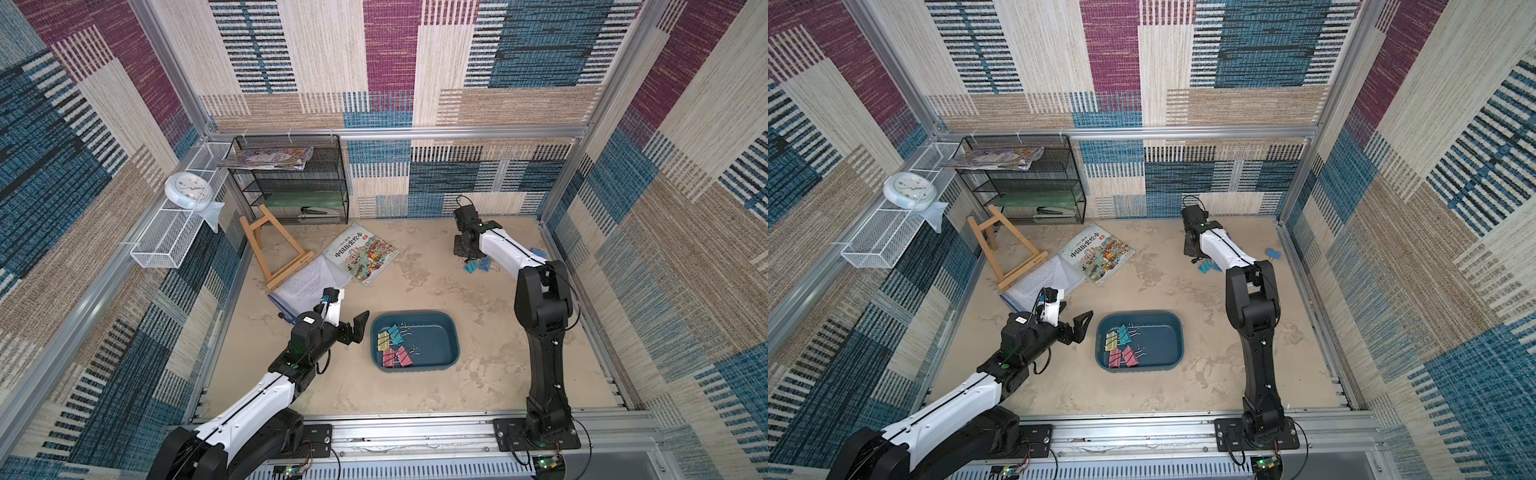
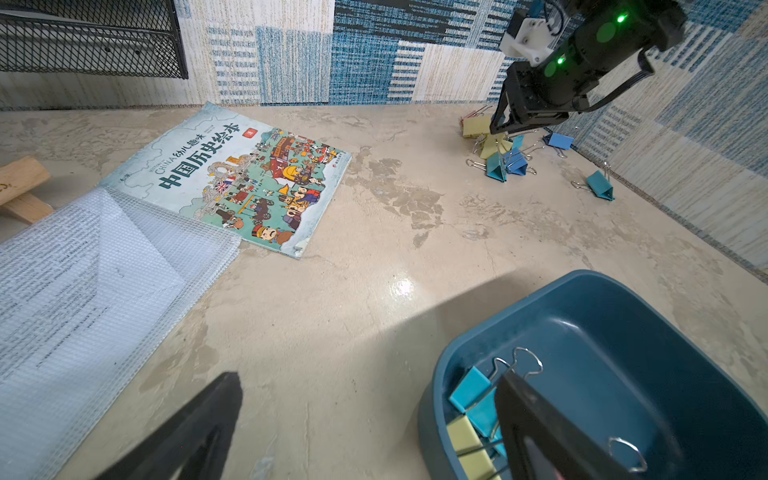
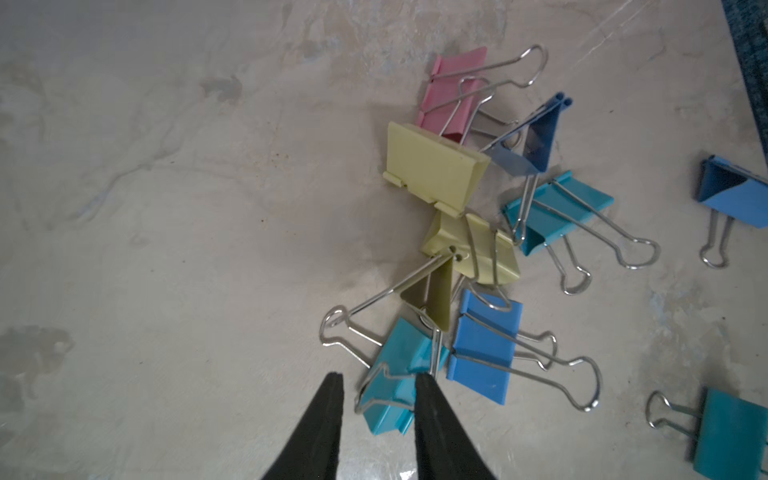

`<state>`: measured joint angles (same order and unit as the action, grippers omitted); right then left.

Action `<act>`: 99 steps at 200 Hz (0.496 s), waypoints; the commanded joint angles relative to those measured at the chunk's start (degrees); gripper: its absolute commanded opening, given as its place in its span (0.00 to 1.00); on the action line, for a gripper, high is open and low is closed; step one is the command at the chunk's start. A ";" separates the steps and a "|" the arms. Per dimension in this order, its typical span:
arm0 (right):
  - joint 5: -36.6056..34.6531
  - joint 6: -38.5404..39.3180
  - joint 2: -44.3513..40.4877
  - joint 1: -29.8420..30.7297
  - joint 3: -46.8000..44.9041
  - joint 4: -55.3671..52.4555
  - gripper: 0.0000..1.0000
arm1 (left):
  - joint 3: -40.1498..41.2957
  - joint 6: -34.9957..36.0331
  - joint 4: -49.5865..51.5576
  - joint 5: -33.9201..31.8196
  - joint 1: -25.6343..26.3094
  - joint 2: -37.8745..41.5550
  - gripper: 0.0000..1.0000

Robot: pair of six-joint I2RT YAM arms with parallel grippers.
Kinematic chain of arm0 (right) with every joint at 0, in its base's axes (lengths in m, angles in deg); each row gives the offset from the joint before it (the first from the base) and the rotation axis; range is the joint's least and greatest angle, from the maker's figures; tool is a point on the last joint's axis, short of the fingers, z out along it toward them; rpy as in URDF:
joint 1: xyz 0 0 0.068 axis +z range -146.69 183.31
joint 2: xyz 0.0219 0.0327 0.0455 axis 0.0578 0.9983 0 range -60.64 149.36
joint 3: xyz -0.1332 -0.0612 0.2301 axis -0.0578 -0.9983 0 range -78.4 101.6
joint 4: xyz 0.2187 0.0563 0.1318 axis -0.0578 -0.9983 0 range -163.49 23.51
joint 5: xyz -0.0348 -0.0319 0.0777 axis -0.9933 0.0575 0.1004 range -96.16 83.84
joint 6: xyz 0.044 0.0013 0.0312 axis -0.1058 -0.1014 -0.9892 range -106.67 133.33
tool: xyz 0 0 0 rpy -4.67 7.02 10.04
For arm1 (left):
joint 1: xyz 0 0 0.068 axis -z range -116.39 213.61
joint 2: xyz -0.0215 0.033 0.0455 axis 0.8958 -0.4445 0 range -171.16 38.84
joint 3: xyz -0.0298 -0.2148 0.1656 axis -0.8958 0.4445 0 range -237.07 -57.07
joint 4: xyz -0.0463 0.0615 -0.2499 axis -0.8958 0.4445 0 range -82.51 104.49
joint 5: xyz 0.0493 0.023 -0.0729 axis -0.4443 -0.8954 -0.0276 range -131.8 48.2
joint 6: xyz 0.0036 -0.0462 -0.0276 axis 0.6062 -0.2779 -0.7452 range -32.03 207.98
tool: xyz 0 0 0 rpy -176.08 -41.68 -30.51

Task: Put the binder clips in the storage box
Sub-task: Pick up the binder clip at the center of the board.

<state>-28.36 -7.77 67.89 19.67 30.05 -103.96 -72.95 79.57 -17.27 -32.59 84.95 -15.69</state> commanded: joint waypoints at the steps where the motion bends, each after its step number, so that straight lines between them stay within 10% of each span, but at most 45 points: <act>1: -2.27 1.24 2.07 0.08 1.93 -2.60 0.34 | -0.36 0.49 -0.66 0.10 -0.07 -0.40 0.99; 99: -1.81 0.06 -0.24 1.08 -4.26 -0.28 0.11 | -0.65 0.49 -0.56 0.28 -0.05 -0.92 0.99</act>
<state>-31.66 -6.66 69.15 20.26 27.95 -103.87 -73.02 79.57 -17.24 -32.59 84.95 -16.38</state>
